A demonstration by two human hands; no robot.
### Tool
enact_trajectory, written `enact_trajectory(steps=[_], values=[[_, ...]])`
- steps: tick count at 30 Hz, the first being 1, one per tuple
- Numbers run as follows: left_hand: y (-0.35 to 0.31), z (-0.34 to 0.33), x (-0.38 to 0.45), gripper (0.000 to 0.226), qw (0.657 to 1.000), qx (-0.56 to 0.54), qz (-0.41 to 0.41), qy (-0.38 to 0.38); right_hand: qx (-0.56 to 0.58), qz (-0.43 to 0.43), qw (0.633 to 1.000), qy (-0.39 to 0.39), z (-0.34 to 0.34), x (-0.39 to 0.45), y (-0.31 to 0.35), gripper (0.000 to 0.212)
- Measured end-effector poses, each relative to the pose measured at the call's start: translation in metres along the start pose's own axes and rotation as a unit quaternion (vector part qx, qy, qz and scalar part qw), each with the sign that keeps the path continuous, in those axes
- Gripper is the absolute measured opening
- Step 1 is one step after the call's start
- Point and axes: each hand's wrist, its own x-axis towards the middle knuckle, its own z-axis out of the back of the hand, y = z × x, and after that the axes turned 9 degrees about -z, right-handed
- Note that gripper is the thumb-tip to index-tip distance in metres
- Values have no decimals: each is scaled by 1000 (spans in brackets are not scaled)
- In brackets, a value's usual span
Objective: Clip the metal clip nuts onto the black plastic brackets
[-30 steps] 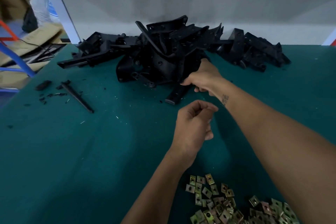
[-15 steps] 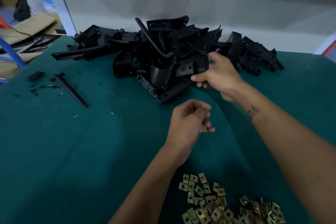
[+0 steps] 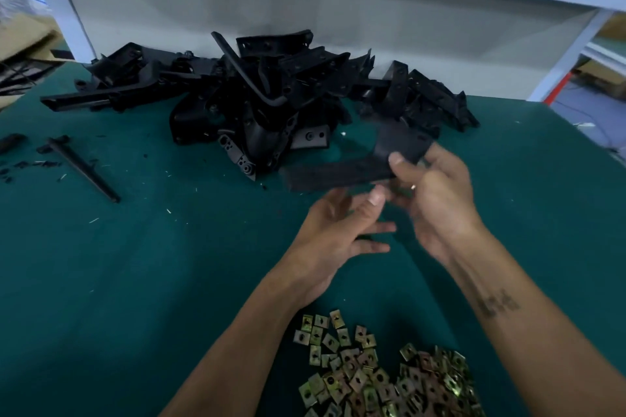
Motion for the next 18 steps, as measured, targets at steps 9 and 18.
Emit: enact_trajectory(steps=[9, 18], values=[[0, 2, 0, 9, 988, 26, -88, -124, -56, 17, 996, 64, 6, -39, -43, 11], [2, 4, 1, 7, 991, 43, -69, -109, -297, -41, 941, 154, 89, -82, -30, 21]])
